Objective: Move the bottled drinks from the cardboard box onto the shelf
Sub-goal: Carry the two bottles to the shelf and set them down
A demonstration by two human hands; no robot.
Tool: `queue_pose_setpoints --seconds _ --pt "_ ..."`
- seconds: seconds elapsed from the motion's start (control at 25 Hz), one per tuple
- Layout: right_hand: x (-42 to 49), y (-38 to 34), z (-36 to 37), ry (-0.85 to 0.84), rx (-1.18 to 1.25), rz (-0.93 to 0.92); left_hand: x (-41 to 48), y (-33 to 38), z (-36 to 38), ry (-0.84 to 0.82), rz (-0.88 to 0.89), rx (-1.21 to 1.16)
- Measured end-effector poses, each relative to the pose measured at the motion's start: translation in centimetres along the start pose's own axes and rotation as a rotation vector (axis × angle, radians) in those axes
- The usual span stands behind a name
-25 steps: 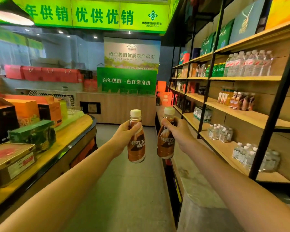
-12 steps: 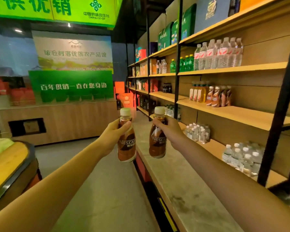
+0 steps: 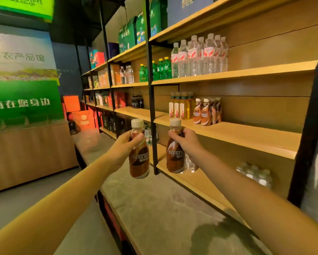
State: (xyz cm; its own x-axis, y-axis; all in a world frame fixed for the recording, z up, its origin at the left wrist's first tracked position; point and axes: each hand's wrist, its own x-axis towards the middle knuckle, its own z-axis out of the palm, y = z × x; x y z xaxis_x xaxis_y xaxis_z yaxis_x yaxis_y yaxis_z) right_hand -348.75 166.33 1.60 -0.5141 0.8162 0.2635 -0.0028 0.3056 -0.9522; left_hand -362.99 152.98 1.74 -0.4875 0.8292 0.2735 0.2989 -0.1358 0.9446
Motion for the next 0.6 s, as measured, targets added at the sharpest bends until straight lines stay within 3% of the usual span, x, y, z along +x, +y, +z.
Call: queue_pose_setpoints --seconds 0.32,0.44,0.6 --pt "13.6 4.2 -5.6 0.254 -0.142 0.009 19.1 -5.1 5.9 -0.21 0.023 -0.029" --pt "16.7 5.6 -8.3 0.363 -0.181 0.017 25.8 -6.4 9.3 -0.357 0.031 -0.059" --pt "21.3 7.1 -11.0 0.629 -0.164 0.042 35.0 -7.5 14.4 -0.577 0.117 -0.097"
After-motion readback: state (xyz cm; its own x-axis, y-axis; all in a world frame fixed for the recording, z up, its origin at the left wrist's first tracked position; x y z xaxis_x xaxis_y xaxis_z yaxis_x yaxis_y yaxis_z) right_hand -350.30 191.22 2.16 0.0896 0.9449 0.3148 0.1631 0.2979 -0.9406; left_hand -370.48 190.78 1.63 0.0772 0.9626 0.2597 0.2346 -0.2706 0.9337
